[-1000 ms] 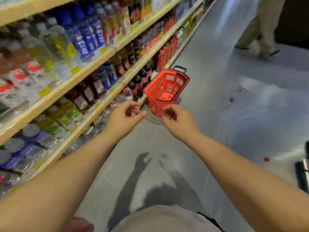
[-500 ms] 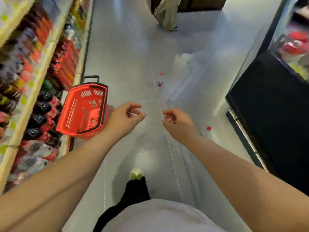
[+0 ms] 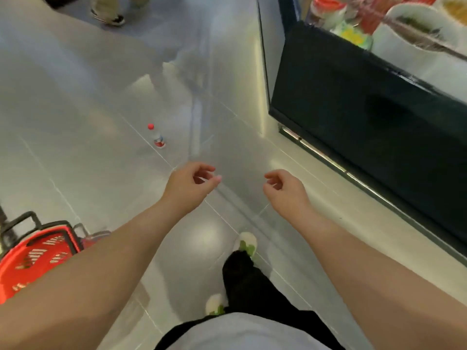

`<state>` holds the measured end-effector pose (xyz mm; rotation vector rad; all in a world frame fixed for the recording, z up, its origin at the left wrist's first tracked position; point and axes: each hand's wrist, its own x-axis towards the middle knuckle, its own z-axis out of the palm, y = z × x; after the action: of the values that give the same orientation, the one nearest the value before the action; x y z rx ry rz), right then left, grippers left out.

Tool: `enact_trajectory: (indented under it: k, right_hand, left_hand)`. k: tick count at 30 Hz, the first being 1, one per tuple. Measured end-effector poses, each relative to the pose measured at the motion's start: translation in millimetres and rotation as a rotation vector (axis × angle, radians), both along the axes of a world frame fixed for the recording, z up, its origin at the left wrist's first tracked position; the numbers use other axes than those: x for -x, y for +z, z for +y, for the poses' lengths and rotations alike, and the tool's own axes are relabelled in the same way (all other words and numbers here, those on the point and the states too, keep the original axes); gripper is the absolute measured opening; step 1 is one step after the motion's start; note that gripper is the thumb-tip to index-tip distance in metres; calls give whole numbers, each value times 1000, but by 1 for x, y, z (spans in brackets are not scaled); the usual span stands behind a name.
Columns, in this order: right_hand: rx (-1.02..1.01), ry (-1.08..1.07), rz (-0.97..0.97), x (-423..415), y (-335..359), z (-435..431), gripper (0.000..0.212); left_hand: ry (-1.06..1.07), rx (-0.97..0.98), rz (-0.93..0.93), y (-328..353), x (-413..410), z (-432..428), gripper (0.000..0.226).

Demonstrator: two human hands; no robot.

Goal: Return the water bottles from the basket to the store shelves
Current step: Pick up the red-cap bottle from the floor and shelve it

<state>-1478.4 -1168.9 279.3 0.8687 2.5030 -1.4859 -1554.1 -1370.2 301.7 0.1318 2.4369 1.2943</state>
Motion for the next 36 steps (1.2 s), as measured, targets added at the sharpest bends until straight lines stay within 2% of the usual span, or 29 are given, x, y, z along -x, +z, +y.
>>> enact_trajectory:
  k: [10, 14, 20, 23, 27, 31, 34, 36]
  right_hand:
    - [44, -312, -169, 108, -124, 85, 22]
    - [59, -409, -259, 123, -210, 104, 27]
    - [103, -515, -346, 127, -387, 135, 77]
    - [151, -500, -370, 131, -476, 148, 101]
    - [188, -436, -355, 143, -564, 160, 117]
    - [173, -410, -251, 158, -616, 165, 113]
    - [120, -489, -173, 171, -629, 163, 76]
    - [104, -527, -146, 178, -620, 159, 61]
  left_hand:
    - [-167, 84, -134, -115, 151, 96, 24]
    - [-284, 117, -181, -191, 192, 126, 25]
    - [-425, 155, -148, -350, 230, 169, 21]
    - [-499, 168, -147, -428, 240, 183, 19]
    - [-568, 199, -106, -506, 253, 197, 19]
    - [-570, 230, -100, -547, 262, 201, 17]
    - [-539, 218, -124, -554, 266, 194, 17]
    - [-523, 214, -130, -548, 267, 188, 18]
